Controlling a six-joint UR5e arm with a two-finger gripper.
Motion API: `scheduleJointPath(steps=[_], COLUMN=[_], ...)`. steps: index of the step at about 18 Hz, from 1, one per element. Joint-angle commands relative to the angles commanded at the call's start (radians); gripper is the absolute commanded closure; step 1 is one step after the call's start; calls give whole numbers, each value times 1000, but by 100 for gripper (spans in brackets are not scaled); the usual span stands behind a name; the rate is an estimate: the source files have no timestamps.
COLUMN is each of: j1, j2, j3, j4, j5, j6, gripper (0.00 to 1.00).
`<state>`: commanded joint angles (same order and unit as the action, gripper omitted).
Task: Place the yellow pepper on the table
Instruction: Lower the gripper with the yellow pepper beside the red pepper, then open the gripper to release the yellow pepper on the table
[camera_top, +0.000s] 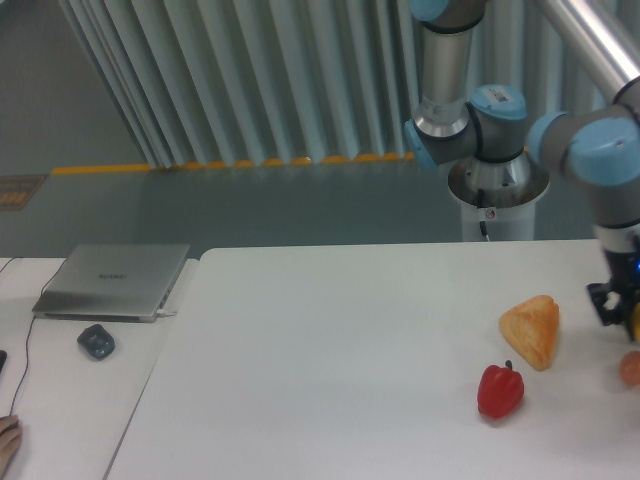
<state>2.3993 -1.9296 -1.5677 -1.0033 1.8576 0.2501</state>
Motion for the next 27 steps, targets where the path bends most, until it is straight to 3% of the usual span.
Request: scheduleJointPath(steps=[2, 5, 11, 12, 13, 14, 19, 22, 25, 27], j1=[-47, -77, -80, -80, -80, -80, -78, -75, -63, -46], j2=[-63, -132, -152, -151, -149, -146, -126, -79, -25, 9], j3=[0, 14, 18, 18, 18, 20, 28, 26, 25, 20], j4=[60, 110, 121, 121, 121, 121, 118, 111, 106, 57], j5=[38, 80, 80, 80, 80, 80, 78, 46, -79, -141], j6=[-18, -35, -37, -34, -28, -26, 4, 153, 323, 421], gripper=[69, 68, 68, 61, 39, 0, 0, 0, 0, 0])
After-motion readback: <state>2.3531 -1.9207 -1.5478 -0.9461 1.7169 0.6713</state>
